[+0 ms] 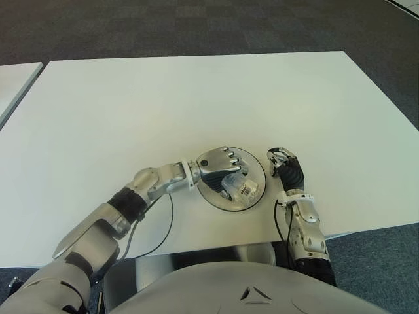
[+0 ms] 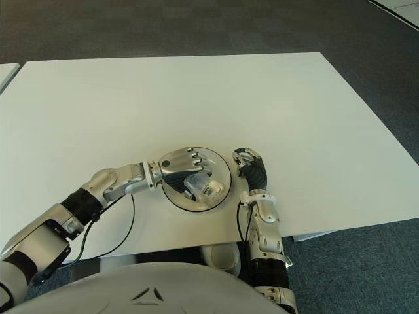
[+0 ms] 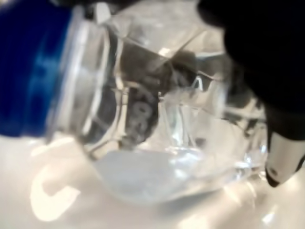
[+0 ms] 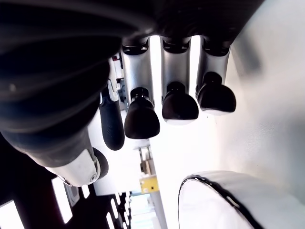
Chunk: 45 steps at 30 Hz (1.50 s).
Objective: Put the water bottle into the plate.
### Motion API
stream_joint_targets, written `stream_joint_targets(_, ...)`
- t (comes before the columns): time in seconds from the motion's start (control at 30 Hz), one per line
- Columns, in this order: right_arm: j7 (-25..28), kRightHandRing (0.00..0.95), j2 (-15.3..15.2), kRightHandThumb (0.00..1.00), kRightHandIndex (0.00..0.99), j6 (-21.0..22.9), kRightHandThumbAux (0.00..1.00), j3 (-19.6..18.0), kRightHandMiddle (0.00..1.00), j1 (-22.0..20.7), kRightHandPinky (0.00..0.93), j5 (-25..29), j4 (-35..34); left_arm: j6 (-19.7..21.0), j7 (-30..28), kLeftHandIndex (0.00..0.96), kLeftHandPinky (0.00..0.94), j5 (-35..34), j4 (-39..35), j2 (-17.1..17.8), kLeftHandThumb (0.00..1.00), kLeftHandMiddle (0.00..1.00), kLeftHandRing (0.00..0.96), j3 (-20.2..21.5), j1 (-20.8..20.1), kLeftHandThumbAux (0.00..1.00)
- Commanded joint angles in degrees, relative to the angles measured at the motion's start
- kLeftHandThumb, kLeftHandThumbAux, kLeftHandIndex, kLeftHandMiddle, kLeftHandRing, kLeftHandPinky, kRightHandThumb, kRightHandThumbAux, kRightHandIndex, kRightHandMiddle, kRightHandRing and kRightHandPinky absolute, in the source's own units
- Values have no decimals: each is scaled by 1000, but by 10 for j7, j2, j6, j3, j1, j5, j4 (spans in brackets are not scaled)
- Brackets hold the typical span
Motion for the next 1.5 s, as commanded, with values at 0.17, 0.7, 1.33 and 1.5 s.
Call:
stream_joint_targets(0.17,-2,854,2,700,436,24,733,-2,855,13,838,2,25,14,78,404,805,45,44,7,853,545,829,-33,-1,668)
stream_joint_targets(0.7,0,850,2,700,436,20,733,-2,853,12,829,2,29,-60,57,131,237,20,104,18,461,207,215,-68,-48,578)
stream_joint_targets(1.33,1,852,0,700,436,19,734,0,855,13,833,-3,28,-21,24,0,0,16,74,22,129,0,0,-64,-42,392)
stream_joint_targets(1.5,2,849,-2,699,436,20,734,1,855,14,825,-5,27,-12,25,0,0,12,56,29,117,0,0,-58,-36,342)
